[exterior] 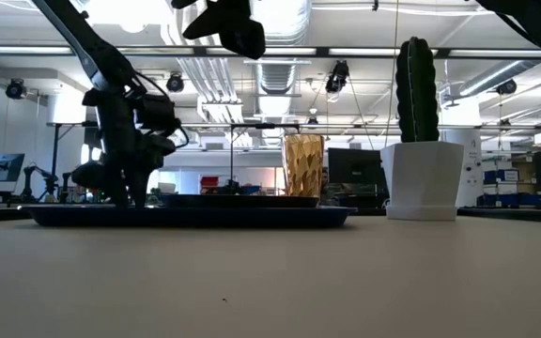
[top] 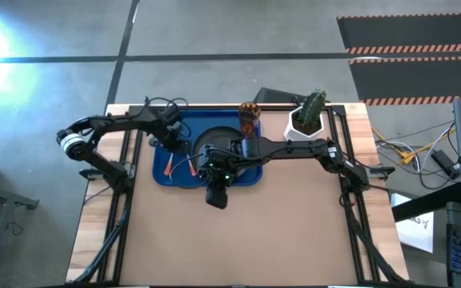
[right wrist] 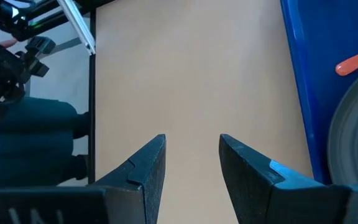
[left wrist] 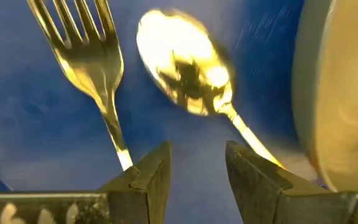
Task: Pick and place plate/cup/fork/spoon on tray
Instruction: Adjust the orange spoon on the blue tray
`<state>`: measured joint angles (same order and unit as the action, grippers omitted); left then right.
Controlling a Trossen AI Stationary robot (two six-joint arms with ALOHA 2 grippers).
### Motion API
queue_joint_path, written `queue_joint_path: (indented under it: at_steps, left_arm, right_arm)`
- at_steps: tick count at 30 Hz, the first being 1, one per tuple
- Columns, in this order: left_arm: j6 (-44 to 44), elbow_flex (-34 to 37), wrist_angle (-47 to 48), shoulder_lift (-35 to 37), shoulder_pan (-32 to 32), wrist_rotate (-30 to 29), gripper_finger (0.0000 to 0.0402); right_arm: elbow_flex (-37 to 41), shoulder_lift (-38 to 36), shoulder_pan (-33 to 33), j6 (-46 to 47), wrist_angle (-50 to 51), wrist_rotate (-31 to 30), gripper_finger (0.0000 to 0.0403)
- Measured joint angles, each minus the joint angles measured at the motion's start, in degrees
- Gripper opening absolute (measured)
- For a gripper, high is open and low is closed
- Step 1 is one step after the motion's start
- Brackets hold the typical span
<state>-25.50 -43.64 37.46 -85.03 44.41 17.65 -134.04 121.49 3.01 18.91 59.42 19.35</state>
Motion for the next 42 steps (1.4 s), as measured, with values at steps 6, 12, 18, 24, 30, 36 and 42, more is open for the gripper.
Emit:
queue_joint_path:
  at_steps: [6,12,18,24,30,36,42]
  left_arm:
    - [-7.0,2.7,-6.5,0.1,-2.6,-0.4,0.0135]
    - [-11.6,2.3,-12.7,1.3,-5.0,-3.5,0.0135]
    - [-15.9,2.4,-16.0,4.0,-6.9,-3.6,0.0135]
    - [-19.3,2.9,-15.9,3.0,-8.5,-4.5,0.0134]
    - [-21.9,3.0,-17.9,1.7,-10.1,-6.4,0.0134]
    - [-23.8,3.0,-20.7,1.6,-10.6,-8.3,0.0134]
    - [-25.1,3.1,-20.5,1.6,-10.7,-10.0,0.0134]
  right_arm:
    - [0.0,0.0,0.1,-3.0,0.0,0.1,0.0139]
    - [0.0,0.0,0.2,-4.0,0.5,0.1,0.0139]
    - [0.0,0.0,0.5,-5.5,0.9,0.2,0.0139]
    - [0.0,0.0,0.5,-6.3,2.1,0.2,0.0139]
    - [0.0,0.0,0.5,-7.5,2.5,0.2,0.0139]
    - [0.0,0.0,0.8,-8.1,3.3,0.3,0.0139]
    - [0.0,0.0,1.5,-9.0,3.5,0.3,0.0139]
